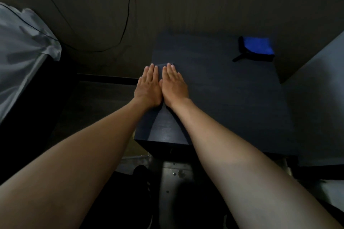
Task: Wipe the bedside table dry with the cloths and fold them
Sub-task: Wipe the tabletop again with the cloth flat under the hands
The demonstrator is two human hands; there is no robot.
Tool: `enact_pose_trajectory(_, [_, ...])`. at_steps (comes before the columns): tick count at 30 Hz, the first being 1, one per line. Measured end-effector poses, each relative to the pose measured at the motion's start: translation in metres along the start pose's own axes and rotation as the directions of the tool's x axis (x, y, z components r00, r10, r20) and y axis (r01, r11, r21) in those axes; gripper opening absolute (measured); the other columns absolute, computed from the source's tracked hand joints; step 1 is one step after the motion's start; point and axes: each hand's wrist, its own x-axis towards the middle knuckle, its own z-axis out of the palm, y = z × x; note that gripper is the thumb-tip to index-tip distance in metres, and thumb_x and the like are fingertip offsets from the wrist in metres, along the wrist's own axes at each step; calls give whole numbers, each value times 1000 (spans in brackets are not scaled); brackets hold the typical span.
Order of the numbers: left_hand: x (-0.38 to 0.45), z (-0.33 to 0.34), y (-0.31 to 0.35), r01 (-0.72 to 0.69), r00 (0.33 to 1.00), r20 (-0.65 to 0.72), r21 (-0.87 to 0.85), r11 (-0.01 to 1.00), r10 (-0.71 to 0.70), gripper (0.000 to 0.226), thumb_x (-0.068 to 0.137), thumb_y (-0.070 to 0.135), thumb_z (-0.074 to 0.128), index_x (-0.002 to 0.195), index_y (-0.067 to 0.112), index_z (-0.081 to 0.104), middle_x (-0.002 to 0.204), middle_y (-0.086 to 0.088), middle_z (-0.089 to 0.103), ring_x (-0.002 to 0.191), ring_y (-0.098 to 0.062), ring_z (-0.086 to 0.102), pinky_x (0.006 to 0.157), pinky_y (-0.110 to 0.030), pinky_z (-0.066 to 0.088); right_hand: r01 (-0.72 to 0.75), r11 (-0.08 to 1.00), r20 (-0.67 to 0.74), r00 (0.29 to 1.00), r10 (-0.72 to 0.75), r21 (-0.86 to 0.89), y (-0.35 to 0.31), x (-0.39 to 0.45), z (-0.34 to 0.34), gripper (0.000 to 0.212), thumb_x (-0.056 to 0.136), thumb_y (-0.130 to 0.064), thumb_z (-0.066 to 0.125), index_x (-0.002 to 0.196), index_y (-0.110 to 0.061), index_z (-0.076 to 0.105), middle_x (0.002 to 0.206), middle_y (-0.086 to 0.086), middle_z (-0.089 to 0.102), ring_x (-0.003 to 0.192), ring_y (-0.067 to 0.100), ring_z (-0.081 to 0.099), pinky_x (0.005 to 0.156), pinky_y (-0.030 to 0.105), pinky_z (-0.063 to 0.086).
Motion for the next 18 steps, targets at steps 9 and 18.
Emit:
enact_pose_trajectory(9, [57, -6, 27, -10, 1000, 11, 71, 997, 9, 61, 107, 36, 14, 157, 9, -6, 165, -7, -14, 151, -22, -15, 123, -41, -2, -30, 999, 1, 1000, 30, 32, 36, 43, -18, 57, 109, -28, 20, 157, -5, 2, 166, 9, -6, 153, 19, -6, 124, 34, 1])
enact_pose_trajectory(18, [71, -1, 81, -54, 998, 43, 91, 994, 50, 62, 107, 36, 16, 157, 9, -9, 164, -7, -18, 151, -22, -17, 123, -40, -4, -86, 994, -10, 996, 87, 61, 87, 39, -32, 57, 108, -28, 20, 158, -7, 2, 166, 8, -7, 153, 18, -7, 124, 35, 1])
